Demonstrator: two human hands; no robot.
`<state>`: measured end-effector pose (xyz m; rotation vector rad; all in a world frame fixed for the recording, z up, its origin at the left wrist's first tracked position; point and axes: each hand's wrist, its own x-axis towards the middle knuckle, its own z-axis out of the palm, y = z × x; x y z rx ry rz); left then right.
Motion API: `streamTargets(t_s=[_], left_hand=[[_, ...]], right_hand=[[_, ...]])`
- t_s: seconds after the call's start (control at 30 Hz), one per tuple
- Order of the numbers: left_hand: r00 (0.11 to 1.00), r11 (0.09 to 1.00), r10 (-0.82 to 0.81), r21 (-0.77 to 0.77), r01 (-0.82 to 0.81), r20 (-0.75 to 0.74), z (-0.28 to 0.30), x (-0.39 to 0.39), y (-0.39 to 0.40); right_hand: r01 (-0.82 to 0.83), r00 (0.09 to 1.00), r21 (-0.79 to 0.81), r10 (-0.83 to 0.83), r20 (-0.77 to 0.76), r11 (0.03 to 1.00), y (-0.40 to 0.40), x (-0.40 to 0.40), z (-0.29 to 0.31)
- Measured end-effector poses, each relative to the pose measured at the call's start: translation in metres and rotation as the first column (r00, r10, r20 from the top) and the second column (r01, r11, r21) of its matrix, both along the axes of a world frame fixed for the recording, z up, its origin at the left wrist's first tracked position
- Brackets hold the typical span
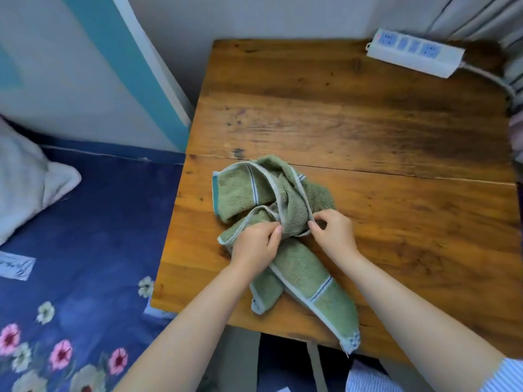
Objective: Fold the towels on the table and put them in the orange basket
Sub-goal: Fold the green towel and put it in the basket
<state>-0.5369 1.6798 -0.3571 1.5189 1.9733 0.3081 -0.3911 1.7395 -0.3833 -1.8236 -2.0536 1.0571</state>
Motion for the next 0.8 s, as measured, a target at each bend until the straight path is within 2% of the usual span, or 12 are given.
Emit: streamTargets(t_s=[0.2, 0.4, 0.47, 0.53, 0.6, 0.67, 0.8], left_hand=[[0.990, 0.989, -0.129, 0.064, 0.132, -0.050, -0.006, -0.002, 0.007], [0.992, 0.990, -0.118, 0.071, 0.121, -0.048, -0.003, 0.015, 0.006], [0.998, 0.996, -0.063, 0.061, 0.062, 0.012, 0.002, 0.021, 0.008], [0.986, 0.996, 0.065, 0.046, -0.073, 0.152, 0.010, 0.019, 0.011], [0.947, 0.977, 0.189, 0.047, -0.208, 0.258, 0.024, 0.008, 0.016], [0.910, 0.943, 0.275, 0.100, -0.319, 0.310, 0.041, -0.010, 0.023], [0.832, 0.831, 0.426, 0.211, -0.515, 0.355, 0.076, -0.045, 0.042]], right_hand=[[0.233, 0.963, -0.018, -0.233, -0.138, 0.972, -0.018, 0.009, 0.002], [0.315, 0.917, -0.081, -0.326, -0.230, 0.946, -0.031, 0.014, 0.013], [0.344, 0.906, -0.073, -0.352, -0.236, 0.936, -0.032, 0.015, 0.017], [0.436, 0.830, -0.155, -0.462, -0.312, 0.887, -0.028, 0.022, 0.023], [0.523, 0.671, -0.309, -0.607, -0.425, 0.794, -0.019, 0.032, 0.034], [0.567, 0.570, -0.384, -0.684, -0.455, 0.728, -0.007, 0.044, 0.047], [0.656, 0.434, -0.439, -0.783, -0.446, 0.614, 0.023, 0.065, 0.069]])
